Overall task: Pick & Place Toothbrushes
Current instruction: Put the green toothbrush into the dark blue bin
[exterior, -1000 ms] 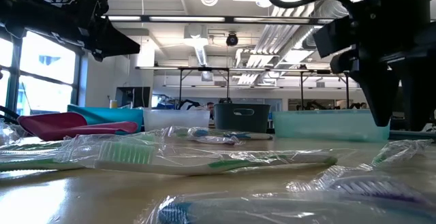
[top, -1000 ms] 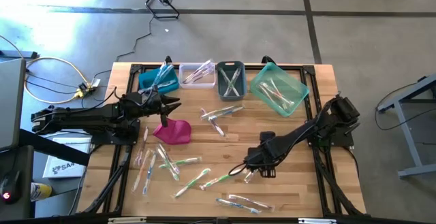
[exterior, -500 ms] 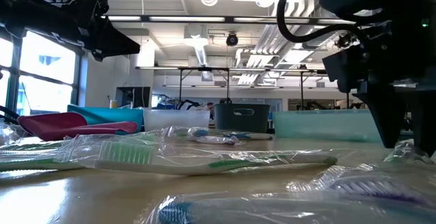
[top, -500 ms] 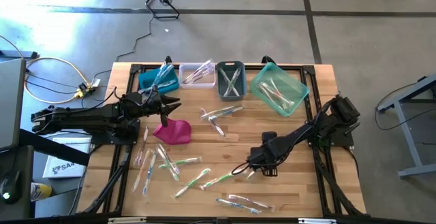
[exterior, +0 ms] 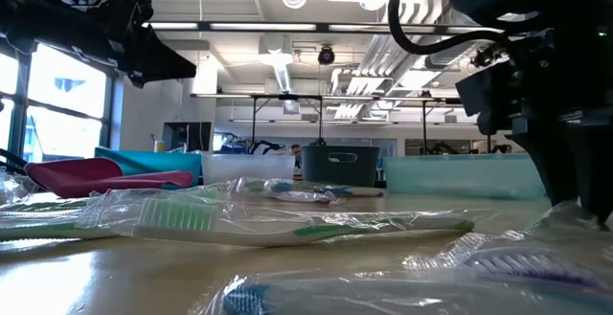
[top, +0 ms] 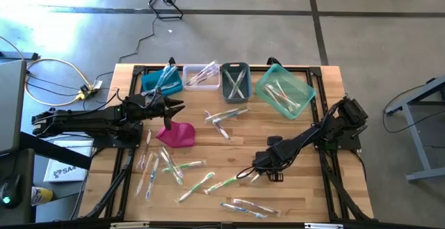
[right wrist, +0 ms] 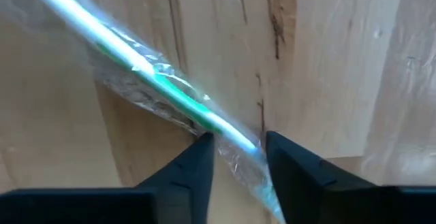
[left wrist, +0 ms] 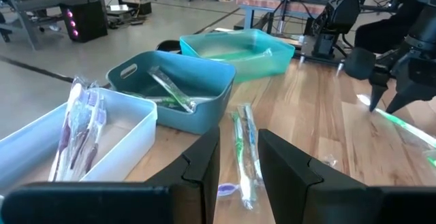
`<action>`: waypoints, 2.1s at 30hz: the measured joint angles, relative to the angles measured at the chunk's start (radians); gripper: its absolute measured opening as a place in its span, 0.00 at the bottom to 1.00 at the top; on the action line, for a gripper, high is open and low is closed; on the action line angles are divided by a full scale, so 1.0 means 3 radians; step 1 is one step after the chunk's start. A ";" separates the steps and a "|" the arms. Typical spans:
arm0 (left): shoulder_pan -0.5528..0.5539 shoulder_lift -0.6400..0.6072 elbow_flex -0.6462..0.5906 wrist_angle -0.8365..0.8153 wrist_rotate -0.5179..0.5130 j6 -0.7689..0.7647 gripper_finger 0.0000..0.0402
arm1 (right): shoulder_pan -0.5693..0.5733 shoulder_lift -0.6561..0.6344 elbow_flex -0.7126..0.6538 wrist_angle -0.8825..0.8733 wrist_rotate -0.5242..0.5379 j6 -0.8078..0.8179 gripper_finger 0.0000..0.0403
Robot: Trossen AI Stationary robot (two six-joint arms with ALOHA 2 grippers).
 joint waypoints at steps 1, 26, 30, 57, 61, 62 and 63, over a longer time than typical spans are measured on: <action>0.0000 0.0001 0.0000 -0.0003 0.0000 0.0000 0.24 | 0.0000 0.0000 0.0000 -0.0001 -0.0001 0.0000 0.27; 0.0001 0.0001 0.0000 -0.0011 -0.0009 -0.0001 0.24 | -0.0049 -0.0025 -0.0004 -0.0053 -0.0072 -0.0077 0.02; 0.0001 0.0001 0.0000 -0.0007 -0.0009 -0.0001 0.24 | -0.0118 -0.0112 0.0033 -0.0074 -0.0052 -0.0086 0.02; 0.0001 0.0001 0.0001 -0.0021 0.0003 -0.0001 0.24 | -0.0901 -0.0548 0.1062 -0.0137 0.0713 -0.0204 0.01; 0.0001 0.0001 0.0001 -0.0021 0.0003 -0.0001 0.24 | -0.1020 -0.0549 0.1241 -0.0125 0.1064 -0.0288 0.01; 0.0001 0.0001 0.0001 -0.0021 0.0003 -0.0001 0.24 | -0.1055 -0.0549 0.1277 -0.0116 0.1163 -0.0318 0.01; 0.0001 0.0001 0.0001 -0.0021 0.0003 -0.0001 0.24 | -0.1090 -0.0549 0.1302 -0.0090 0.1266 -0.0351 0.01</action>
